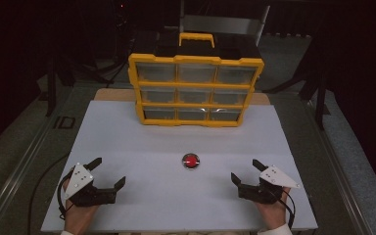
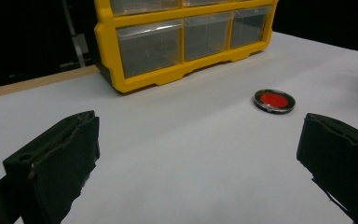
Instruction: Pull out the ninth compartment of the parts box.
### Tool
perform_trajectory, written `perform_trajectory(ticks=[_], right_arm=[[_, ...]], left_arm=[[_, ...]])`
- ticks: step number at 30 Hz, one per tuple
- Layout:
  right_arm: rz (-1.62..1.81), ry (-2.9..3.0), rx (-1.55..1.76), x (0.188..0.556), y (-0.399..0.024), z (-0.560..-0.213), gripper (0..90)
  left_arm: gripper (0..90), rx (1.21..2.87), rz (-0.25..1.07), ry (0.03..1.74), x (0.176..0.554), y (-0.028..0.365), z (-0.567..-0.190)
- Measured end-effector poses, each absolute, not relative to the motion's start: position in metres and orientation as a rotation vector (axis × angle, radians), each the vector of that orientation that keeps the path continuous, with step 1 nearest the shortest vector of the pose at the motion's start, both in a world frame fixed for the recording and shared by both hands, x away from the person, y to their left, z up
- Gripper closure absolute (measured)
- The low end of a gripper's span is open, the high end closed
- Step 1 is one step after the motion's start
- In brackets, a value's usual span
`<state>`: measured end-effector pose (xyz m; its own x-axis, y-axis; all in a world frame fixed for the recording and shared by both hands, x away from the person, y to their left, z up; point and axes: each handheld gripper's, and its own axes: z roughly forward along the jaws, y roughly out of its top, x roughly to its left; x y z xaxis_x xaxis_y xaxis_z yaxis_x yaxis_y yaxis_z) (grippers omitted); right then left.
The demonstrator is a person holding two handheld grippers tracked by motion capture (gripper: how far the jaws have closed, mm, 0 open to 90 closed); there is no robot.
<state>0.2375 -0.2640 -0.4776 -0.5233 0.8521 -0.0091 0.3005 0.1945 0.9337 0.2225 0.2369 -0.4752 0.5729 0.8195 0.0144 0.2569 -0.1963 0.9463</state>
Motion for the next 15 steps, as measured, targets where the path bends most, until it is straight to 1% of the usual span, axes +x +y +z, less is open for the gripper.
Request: perform_trajectory(ticks=[15], right_arm=[[1.272,1.963,1.084,0.244,-0.257,-0.466,8.0]], left_arm=[[0.0,1.760,0.661,0.887,0.223,0.231,-0.475]])
